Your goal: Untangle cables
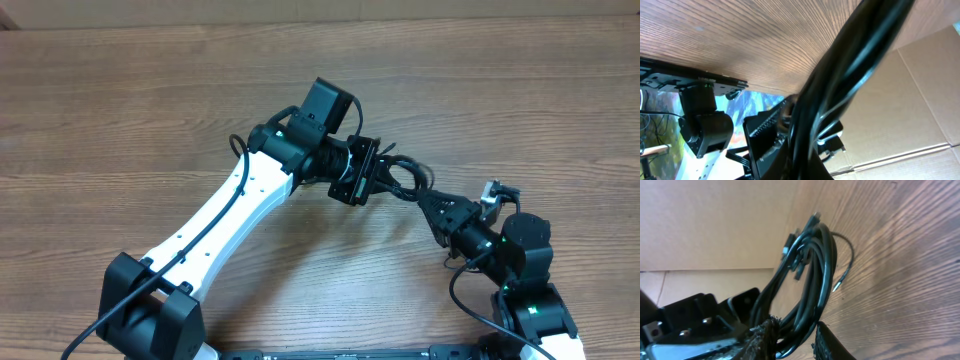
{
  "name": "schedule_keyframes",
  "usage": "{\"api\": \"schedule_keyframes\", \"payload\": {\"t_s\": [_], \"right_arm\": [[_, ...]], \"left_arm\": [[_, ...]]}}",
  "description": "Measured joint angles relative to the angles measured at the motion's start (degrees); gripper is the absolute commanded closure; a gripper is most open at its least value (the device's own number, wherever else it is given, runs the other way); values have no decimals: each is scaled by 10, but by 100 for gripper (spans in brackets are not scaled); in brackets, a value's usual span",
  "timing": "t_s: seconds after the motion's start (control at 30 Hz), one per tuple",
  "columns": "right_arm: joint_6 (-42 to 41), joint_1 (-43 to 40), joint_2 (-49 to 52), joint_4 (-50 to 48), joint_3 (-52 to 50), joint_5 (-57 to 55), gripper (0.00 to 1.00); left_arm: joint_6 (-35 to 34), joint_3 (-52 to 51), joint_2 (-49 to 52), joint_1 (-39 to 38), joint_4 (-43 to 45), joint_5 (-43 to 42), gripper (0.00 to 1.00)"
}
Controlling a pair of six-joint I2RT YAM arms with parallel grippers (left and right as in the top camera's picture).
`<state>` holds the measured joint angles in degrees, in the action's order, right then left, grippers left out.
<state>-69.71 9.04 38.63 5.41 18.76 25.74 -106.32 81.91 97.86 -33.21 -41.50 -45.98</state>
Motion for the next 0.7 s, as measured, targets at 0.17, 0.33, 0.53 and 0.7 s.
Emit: {"api": "schedule_keyframes", "payload": {"t_s": [0.17, 0.33, 0.53, 0.7], "right_arm": [[3, 0, 2, 6, 0, 4, 76], [4, 0, 2, -15, 0, 12, 76], [5, 0, 2, -21, 0, 22, 73], [5, 1, 2, -46, 0, 42, 66]], "left_arm": [[0, 0, 0, 4, 7, -5, 96], [0, 0, 0, 7, 9, -3, 96], [0, 0, 0, 7, 8, 7, 96], [-9, 0, 0, 7, 8, 15, 96]]}}
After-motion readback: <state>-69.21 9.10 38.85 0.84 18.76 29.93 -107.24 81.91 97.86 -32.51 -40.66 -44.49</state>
